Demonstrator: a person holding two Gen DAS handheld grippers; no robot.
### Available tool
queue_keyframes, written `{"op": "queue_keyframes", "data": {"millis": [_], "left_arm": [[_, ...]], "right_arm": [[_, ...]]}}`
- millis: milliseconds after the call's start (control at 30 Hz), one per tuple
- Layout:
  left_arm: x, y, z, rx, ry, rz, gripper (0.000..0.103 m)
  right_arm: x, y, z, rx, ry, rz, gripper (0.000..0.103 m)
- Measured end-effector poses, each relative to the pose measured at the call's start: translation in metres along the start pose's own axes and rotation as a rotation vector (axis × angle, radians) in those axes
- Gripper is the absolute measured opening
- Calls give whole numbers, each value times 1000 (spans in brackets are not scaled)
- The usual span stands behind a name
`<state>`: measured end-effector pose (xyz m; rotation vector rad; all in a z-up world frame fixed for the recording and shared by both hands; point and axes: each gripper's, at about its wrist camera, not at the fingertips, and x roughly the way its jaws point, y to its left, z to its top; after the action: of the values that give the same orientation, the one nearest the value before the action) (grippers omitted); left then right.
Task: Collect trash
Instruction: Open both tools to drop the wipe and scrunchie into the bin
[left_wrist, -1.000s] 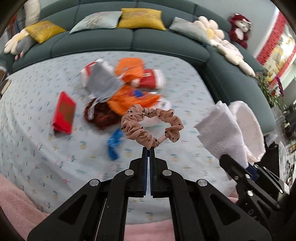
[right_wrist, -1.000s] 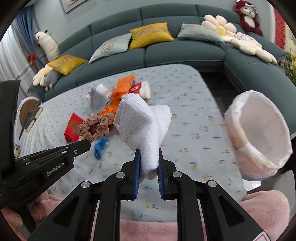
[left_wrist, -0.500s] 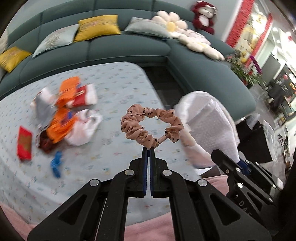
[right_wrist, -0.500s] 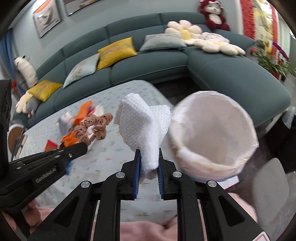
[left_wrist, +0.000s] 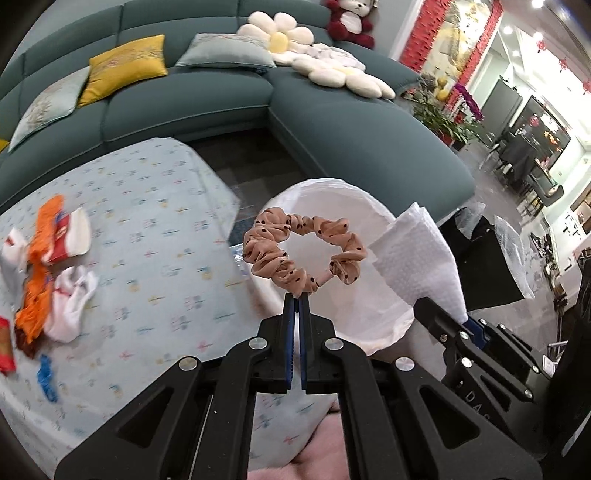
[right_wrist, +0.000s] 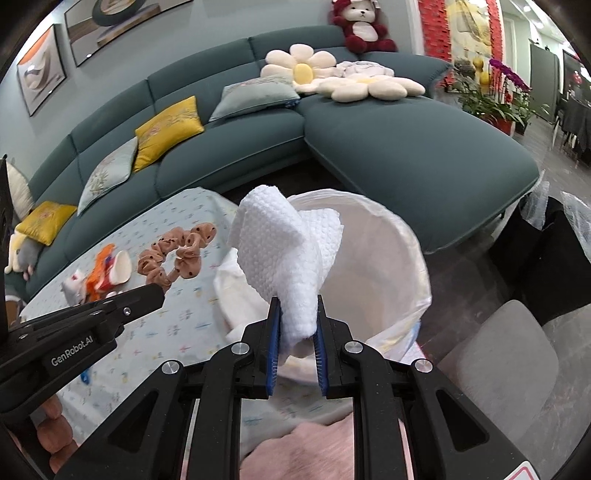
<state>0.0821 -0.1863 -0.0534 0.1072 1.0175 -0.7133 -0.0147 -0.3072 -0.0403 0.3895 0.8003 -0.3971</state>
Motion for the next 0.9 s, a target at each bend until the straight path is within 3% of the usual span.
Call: {"op": "queue_keyframes", "data": {"millis": [133, 233, 267, 333, 567, 633, 733, 800, 900], "left_arm": [[21, -9, 9, 1, 20, -32, 3], [34, -12, 15, -8, 34, -56, 9], [38, -13, 18, -14, 38, -57, 15], [41, -14, 21, -25, 38, -39, 43], [41, -3, 22, -48, 21, 1, 45], [39, 3, 20, -54, 21, 14, 52], [34, 13, 17, -75, 11, 30, 54], [30, 19, 16, -90, 6, 47, 64], [20, 28, 14, -120, -23, 84, 74]], "right_arm": [[8, -14, 9, 5, -6, -21, 15], [14, -19, 13, 15, -4, -27, 16], [15, -19, 14, 16, -4, -30, 16], [18, -21, 17, 22, -4, -32, 16], [30, -18, 23, 19, 4, -40, 17], [34, -16, 24, 12, 7, -42, 20], [36, -12, 28, 5, -1, -50, 24], [36, -9, 30, 1, -8, -57, 42], [31, -5, 33, 0, -32, -60, 50]]}}
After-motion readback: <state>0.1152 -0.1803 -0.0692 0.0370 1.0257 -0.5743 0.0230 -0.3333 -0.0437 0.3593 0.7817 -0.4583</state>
